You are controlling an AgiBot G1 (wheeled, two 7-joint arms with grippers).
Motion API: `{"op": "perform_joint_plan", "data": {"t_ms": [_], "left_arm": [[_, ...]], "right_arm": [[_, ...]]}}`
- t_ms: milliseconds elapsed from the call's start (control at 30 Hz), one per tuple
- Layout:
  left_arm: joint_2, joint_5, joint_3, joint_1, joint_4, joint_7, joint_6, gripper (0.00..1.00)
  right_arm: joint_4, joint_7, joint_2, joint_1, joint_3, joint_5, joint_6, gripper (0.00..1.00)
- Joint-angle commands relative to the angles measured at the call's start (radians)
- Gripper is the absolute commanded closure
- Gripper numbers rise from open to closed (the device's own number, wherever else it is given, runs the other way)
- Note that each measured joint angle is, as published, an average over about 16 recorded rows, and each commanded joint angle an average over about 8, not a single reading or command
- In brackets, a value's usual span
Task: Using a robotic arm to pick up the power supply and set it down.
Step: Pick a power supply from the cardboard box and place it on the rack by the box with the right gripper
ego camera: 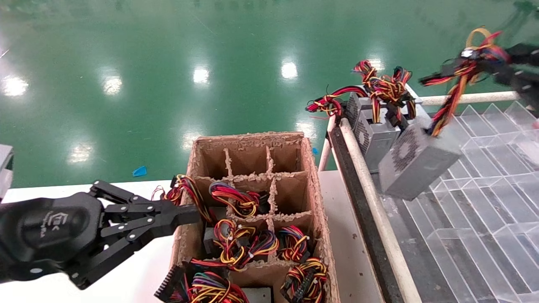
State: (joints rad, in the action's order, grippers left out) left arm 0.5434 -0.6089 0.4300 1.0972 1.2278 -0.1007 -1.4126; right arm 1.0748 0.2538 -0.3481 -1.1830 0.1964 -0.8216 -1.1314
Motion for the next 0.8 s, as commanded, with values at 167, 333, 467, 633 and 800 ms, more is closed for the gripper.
{"op": "perform_joint_plan", "data": {"t_ms": [167, 333, 467, 633, 800], "left_arm": [[0.000, 0.000, 0.000, 0.000, 0.000, 0.000, 0.000, 1.00], [0.000, 0.000, 0.000, 0.000, 0.000, 0.000, 0.000, 1.00], [0.000, 0.000, 0.000, 0.000, 0.000, 0.000, 0.000, 1.00], [0.000, 0.000, 0.000, 0.000, 0.000, 0.000, 0.000, 1.00], [0.000, 0.000, 0.000, 0.000, 0.000, 0.000, 0.000, 1.00]], "right_arm": [[-0.051, 0.018, -0.046, -0.014, 0.025, -0.029, 0.003, 1.00], [-0.112, 0.036, -0.079, -0.060, 0.045, -0.064, -0.002, 1.00], [-0.162, 0.049, -0.113, -0.095, 0.061, -0.078, -0.027, 1.00], [-0.234, 0.075, -0.173, -0.137, 0.087, -0.096, -0.068, 1.00], [-0.311, 0.108, -0.235, -0.178, 0.114, -0.121, -0.100, 1.00]]}}
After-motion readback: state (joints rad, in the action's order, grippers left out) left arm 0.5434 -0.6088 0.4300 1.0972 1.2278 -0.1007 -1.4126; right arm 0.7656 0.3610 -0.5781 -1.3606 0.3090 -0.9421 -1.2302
